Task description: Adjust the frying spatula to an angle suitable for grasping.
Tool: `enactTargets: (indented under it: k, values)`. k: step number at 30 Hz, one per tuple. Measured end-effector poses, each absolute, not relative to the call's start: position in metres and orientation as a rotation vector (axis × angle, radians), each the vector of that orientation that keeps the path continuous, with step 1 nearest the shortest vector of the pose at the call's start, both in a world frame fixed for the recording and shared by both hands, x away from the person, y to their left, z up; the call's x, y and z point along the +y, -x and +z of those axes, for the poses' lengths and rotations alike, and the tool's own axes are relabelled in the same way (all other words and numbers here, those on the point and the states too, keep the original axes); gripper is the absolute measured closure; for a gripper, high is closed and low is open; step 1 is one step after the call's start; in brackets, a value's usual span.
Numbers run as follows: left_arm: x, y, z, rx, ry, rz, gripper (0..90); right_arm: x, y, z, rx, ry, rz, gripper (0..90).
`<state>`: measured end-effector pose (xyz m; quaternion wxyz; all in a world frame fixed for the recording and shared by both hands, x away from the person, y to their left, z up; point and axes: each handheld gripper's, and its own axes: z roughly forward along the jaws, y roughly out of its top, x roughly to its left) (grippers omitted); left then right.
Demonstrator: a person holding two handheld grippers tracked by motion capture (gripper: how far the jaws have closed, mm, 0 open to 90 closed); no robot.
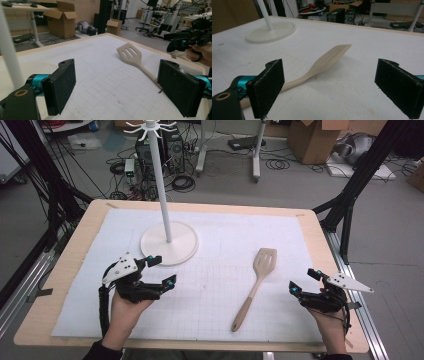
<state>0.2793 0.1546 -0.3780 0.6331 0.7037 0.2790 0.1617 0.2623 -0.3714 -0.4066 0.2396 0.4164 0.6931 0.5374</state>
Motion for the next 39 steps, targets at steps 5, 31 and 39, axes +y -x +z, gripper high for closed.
enactTargets:
  k: [5, 31, 39]
  values:
    - [0.136, -0.284, -0.379, 0.638, -1.621, 0.338, 15.5, -0.373, -0.262, -0.407, 1.893, -1.142, 1.469, 8.0]
    - [0.046, -0.292, -0.388, 0.594, -1.689, 0.202, 15.4, -0.374, -0.264, -0.408, 1.887, -1.145, 1.473, 8.0]
    - [0.02, -0.292, -0.389, 0.588, -1.704, 0.166, 15.8, -0.375, -0.263, -0.407, 1.886, -1.153, 1.475, 8.0]
